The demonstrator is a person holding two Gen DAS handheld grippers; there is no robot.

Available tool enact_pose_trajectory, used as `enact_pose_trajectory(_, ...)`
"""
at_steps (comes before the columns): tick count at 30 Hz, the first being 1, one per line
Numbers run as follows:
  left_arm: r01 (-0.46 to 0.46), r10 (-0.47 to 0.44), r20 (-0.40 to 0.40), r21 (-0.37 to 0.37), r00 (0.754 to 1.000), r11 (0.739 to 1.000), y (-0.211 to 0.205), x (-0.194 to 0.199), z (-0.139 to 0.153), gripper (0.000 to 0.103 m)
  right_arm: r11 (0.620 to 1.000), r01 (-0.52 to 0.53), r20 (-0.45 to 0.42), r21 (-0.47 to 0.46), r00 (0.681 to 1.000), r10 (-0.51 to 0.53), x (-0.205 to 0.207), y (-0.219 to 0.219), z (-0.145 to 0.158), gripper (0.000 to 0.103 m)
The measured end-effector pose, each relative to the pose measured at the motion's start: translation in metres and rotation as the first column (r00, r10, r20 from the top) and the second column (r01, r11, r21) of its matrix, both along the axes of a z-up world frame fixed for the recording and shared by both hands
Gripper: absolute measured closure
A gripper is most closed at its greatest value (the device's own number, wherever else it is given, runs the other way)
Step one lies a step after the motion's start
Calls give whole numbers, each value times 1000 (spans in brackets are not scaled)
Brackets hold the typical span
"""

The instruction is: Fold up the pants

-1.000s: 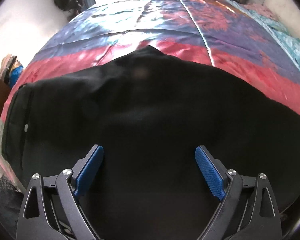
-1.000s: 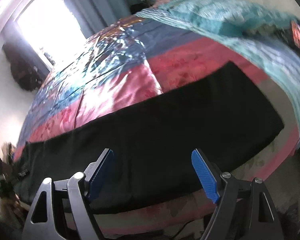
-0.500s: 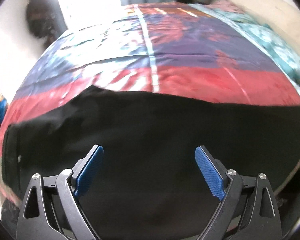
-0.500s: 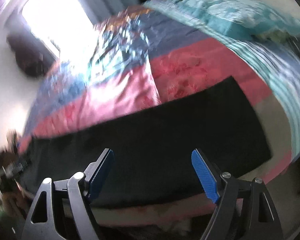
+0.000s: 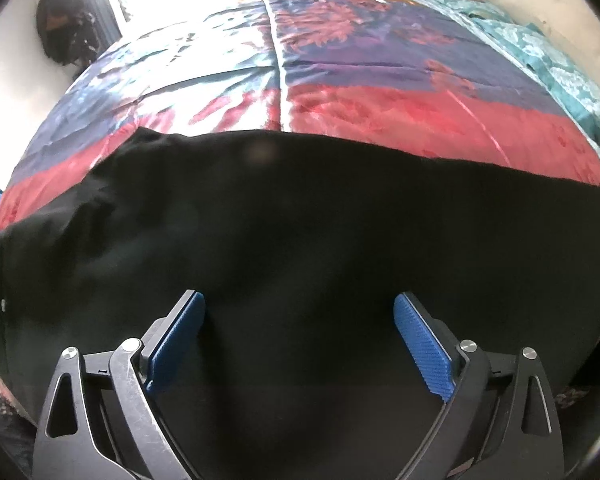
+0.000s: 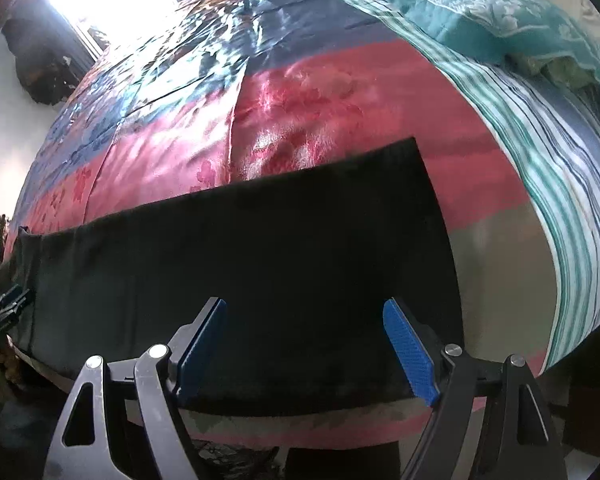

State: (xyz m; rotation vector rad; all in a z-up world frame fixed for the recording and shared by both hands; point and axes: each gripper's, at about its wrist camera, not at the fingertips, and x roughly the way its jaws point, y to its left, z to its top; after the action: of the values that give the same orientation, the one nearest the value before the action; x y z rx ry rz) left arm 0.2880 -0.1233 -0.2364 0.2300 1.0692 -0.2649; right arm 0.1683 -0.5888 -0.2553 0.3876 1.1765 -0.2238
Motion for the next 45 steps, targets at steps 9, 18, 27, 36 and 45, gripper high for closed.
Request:
enact_pose_trajectory(9,-35,35,-8,-12,999,999,16,-6,4,7,993,65,150,-97,987,-50,-23,-30,38,23)
enact_pose_trajectory(18,-59,58,-15,-81,998,995,25,-14,21,7,971,177,208,160,956,-208,-78,-105,26,23)
enact_pose_trajectory(27,-6,10,33,-121,999,993,2,-16,49,7,934,91,211,346,962,-172,-46,-103,-17,40)
enact_pose_trajectory(36,-33,32,-12,-109,999,993,2,-16,36,7,931,-7,149,365,988,-51,-24,-79,-30,87)
enact_pose_trajectory(45,-51,52,3,-128,999,990,12,-20,42,7,826,-10,310,564,929,-201,-46,-57,6,92)
